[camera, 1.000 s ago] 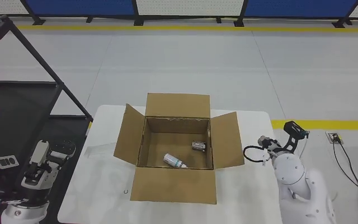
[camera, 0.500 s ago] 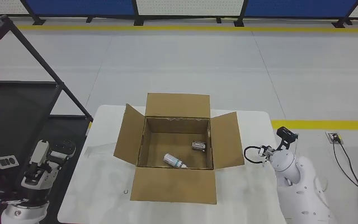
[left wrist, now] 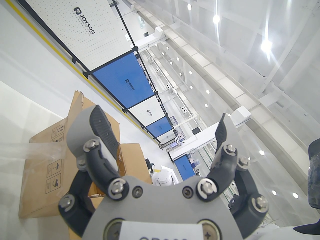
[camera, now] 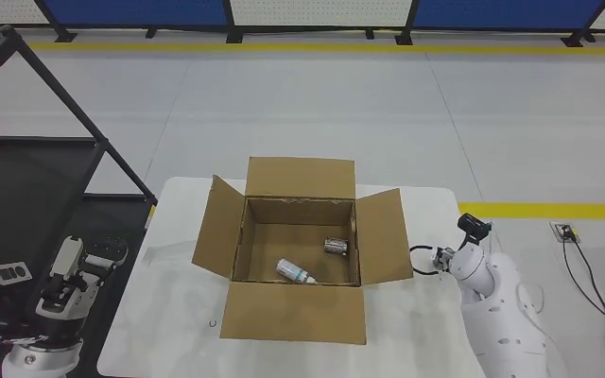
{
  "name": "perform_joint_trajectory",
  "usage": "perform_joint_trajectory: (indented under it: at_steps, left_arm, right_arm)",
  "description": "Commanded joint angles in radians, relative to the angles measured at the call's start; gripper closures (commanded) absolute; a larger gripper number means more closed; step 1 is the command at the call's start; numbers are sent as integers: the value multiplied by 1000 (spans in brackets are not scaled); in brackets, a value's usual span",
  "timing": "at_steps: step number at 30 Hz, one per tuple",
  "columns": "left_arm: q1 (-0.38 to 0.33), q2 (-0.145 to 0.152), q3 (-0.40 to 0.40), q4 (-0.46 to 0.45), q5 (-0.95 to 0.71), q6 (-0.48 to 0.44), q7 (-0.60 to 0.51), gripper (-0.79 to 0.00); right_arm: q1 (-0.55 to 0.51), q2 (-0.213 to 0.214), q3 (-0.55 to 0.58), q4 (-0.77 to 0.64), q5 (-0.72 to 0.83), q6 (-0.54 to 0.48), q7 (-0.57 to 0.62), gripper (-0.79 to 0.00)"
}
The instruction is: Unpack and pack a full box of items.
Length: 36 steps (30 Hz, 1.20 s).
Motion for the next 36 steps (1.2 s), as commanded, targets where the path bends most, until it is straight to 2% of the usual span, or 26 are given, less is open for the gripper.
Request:
perform_joint_trajectory:
  at_steps: [1,2,3,4,10,12,13,14,16,17,20,23,27,31,36]
  left_arm:
    - [0,0,0,0,0,0,0,-785]
    - [0,0,0,0,0,0,0,-785]
    - [0,0,0,0,0,0,0,-785]
    - [0,0,0,0,0,0,0,-785]
    - [0,0,0,0,0,0,0,-785]
    - [0,0,0,0,0,0,0,-785]
    - [0,0,0,0,0,0,0,-785]
    - [0,0,0,0,0,0,0,-785]
    - [0,0,0,0,0,0,0,-785]
    - [0,0,0,0,0,0,0,-785]
    - [0,0,0,0,0,0,0,-785]
    - [0,0,0,0,0,0,0,-785]
    - [0,0,0,0,0,0,0,-785]
    - [0,0,0,0,0,0,0,-785]
    - [0,0,0,0,0,0,0,-785]
  right_arm:
    - [7,0,-3,12,0,2,0,-37]
    - [9,1,-4,17,2,2,1,-37]
    - [11,1,-5,21,4,2,3,-197]
    - [12,1,-6,25,5,4,6,-256]
    - [24,3,-13,47,10,2,10,-388]
    - [27,3,-14,47,13,1,8,-554]
    - [28,4,-14,44,14,3,5,-668]
    - [29,4,-12,38,16,2,3,-723]
    - [24,5,-3,10,30,5,-8,-748]
    - [20,6,5,-14,35,11,-16,-785]
    - [-9,9,36,-129,60,32,-45,-785]
    - [-68,10,72,-327,106,47,-85,-785]
    - [-170,8,92,-639,199,8,-125,-785]
    - [-226,9,36,-848,237,-75,-91,-785]
    - [-188,11,-109,-900,235,-185,7,-785]
